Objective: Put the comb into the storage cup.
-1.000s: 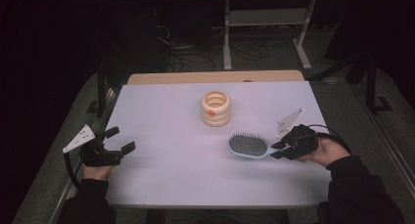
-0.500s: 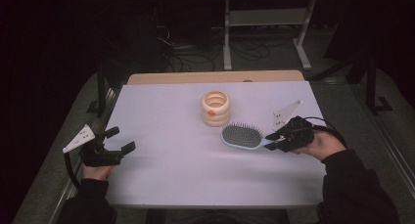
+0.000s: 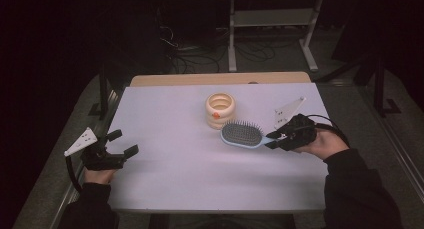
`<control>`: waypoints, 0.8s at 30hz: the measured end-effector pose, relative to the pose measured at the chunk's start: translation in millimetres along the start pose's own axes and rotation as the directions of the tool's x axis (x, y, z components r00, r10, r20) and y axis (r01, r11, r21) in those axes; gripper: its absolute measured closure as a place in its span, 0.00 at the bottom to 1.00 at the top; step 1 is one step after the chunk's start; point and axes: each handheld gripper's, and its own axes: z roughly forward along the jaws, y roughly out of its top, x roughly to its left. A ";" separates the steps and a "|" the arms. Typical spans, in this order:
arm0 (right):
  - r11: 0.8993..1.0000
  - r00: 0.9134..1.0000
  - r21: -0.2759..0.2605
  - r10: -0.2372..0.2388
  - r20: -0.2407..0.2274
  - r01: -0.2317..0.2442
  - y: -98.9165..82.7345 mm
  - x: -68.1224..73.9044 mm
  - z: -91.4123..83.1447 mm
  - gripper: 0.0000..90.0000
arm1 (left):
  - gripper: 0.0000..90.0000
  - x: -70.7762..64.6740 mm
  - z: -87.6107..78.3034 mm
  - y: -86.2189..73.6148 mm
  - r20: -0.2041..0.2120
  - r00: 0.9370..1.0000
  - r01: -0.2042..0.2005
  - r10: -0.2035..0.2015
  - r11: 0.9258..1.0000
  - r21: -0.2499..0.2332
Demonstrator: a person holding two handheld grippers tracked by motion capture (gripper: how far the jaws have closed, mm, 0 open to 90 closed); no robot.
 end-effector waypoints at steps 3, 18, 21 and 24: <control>1.000 1.000 -0.001 -0.004 0.004 0.004 5.2 -1.1 0.1 0.76 | 0.00 0.2 0.0 -0.1 0.000 1.000 0.001 -0.001 1.000 0.001; 0.999 1.000 -0.023 -0.023 0.015 0.023 32.1 -10.6 -6.0 0.76 | 0.00 0.5 1.8 -0.6 0.009 1.000 -0.002 0.002 1.000 0.010; 0.999 0.999 -0.023 -0.027 0.019 0.028 35.5 -11.7 -6.1 0.76 | 0.00 0.2 2.0 0.4 0.015 1.000 -0.003 0.003 1.000 0.009; 0.999 0.999 -0.026 -0.022 0.028 0.023 38.0 -14.1 -6.5 0.76 | 0.00 -0.2 1.6 3.1 0.012 1.000 -0.006 0.005 1.000 0.018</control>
